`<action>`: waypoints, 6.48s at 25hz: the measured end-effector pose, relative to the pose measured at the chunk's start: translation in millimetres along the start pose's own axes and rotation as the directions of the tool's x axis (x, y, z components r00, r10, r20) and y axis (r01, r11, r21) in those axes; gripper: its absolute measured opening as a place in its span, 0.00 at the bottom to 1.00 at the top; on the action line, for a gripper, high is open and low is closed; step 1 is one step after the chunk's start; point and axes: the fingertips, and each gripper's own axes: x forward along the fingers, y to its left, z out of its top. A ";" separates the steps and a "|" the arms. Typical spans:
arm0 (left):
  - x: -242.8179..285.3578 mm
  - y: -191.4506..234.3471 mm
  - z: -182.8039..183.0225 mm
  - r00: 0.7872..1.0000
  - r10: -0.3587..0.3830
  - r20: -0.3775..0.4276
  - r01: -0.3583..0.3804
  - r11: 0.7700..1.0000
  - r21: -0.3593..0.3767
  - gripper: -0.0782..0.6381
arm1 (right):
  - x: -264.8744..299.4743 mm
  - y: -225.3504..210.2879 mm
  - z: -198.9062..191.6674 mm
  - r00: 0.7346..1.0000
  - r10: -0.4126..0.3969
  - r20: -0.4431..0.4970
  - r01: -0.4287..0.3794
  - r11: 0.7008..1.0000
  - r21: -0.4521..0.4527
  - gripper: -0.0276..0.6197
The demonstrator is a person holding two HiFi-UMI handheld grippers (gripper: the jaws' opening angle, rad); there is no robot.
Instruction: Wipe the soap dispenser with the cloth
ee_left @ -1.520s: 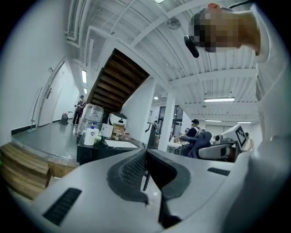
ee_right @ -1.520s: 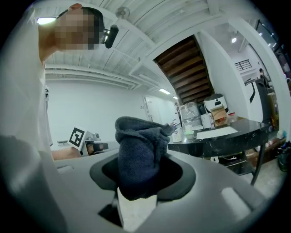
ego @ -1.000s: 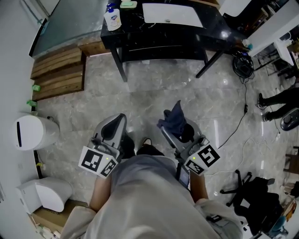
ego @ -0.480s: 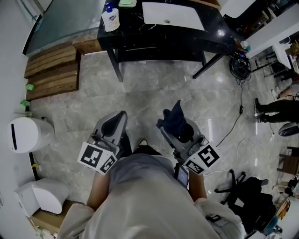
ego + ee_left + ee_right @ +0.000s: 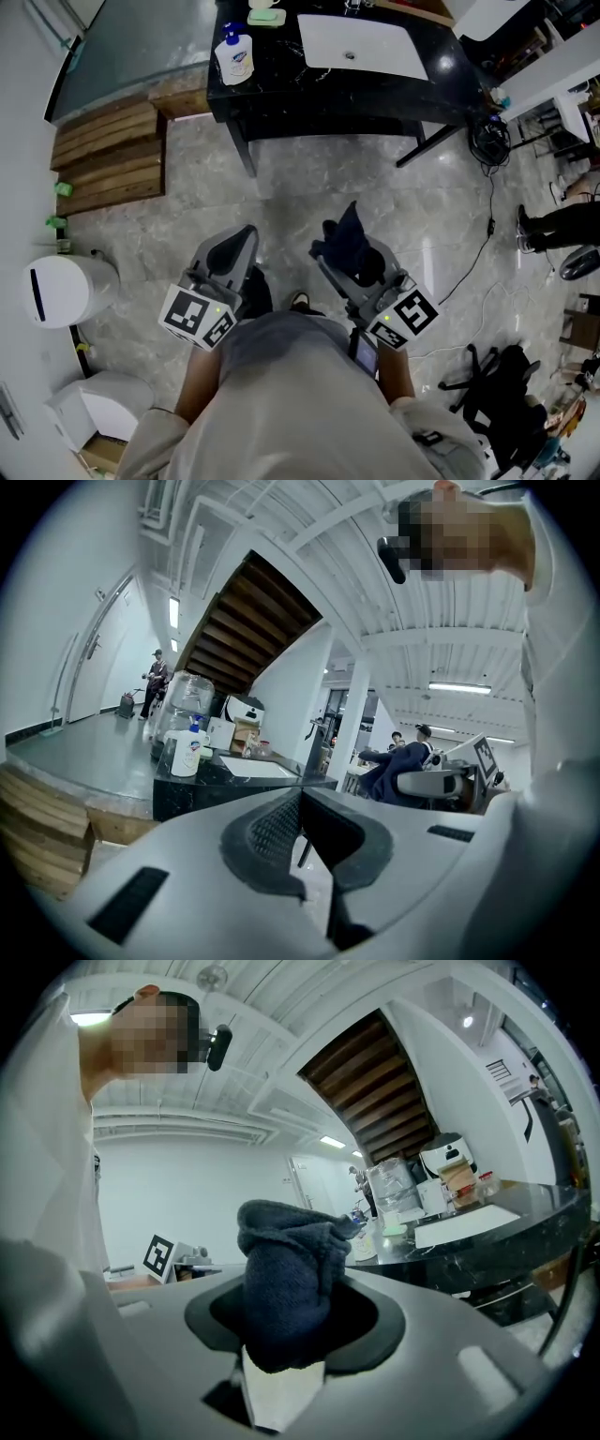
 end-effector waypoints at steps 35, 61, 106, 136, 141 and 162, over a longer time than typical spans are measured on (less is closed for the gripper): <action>26.1 214.0 85.8 0.992 -0.129 -0.013 0.129 0.989 0.067 0.12 | 224.0 -9.8 45.5 0.999 -0.048 0.013 0.049 0.998 -0.039 0.31; 170.1 275.3 115.6 0.982 -0.162 -0.097 0.177 0.968 0.176 0.12 | 274.2 -125.7 83.4 0.994 -0.100 0.048 0.101 0.995 0.000 0.31; 304.4 322.9 140.8 0.982 -0.151 -0.109 0.171 0.963 0.207 0.31 | 301.6 -257.9 109.2 0.988 -0.140 0.061 0.137 0.990 0.043 0.31; 295.2 345.4 145.0 0.995 -0.101 0.019 0.099 0.989 0.107 0.31 | 408.1 -249.0 44.5 0.862 0.085 -0.499 -0.179 0.973 -0.144 0.31; 294.8 346.2 144.7 0.995 -0.102 0.019 0.100 0.990 0.098 0.31 | 416.2 -252.2 41.9 0.848 0.076 -0.524 -0.195 0.965 -0.176 0.31; 293.0 354.8 146.2 0.992 -0.121 0.035 0.118 0.990 0.078 0.31 | 432.6 -259.1 20.1 0.818 0.086 -0.568 -0.204 0.968 -0.147 0.31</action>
